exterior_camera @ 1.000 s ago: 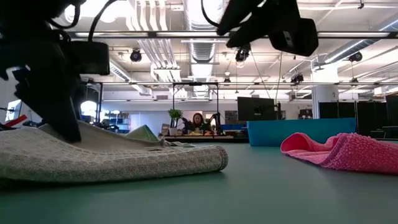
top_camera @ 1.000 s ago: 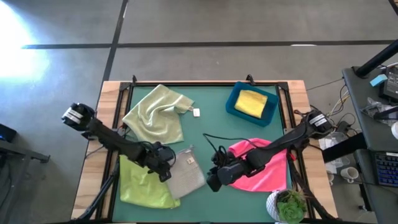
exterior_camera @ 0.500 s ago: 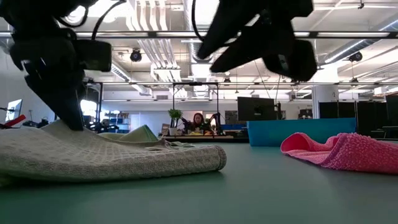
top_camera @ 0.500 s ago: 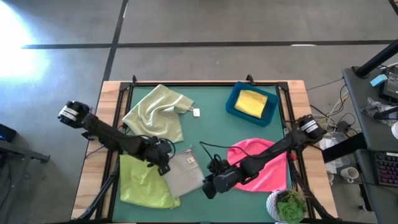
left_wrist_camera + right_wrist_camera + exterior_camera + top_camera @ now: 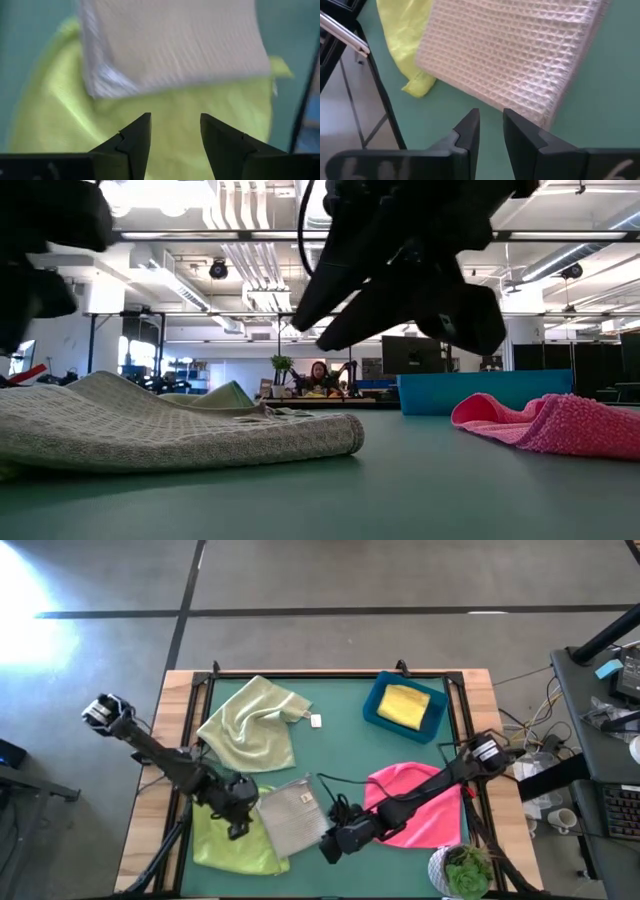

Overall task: Fold microfiber towels
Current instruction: Fold the gray microfiber cloth

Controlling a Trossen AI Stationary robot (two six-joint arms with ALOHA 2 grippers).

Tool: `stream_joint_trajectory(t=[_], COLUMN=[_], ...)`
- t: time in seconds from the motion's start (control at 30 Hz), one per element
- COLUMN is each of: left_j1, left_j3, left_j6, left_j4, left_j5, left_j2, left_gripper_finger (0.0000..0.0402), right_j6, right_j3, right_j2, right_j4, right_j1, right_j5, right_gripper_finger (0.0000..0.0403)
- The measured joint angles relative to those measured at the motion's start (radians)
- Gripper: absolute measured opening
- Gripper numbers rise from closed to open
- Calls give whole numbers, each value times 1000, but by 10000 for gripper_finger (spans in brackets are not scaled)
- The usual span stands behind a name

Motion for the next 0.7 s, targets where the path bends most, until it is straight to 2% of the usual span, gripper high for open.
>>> stream_joint_trajectory(t=[0.23, 0.5, 0.7], left_j1=[-109, -120, -120], left_j3=[-5, -6, 1], left_j6=[-87, -90, -90], left_j4=[8, 44, 51], left_j5=[8, 28, 39], left_j2=[82, 252, 318], left_gripper_finger=[155, 155, 155], right_j6=[-50, -51, -20], right_j3=[82, 186, 208], right_j2=[74, 151, 159], right_j4=[-43, -239, -396], right_j1=[-25, -53, -87], right_j5=[-15, -57, -57], right_gripper_finger=[75, 75, 75])
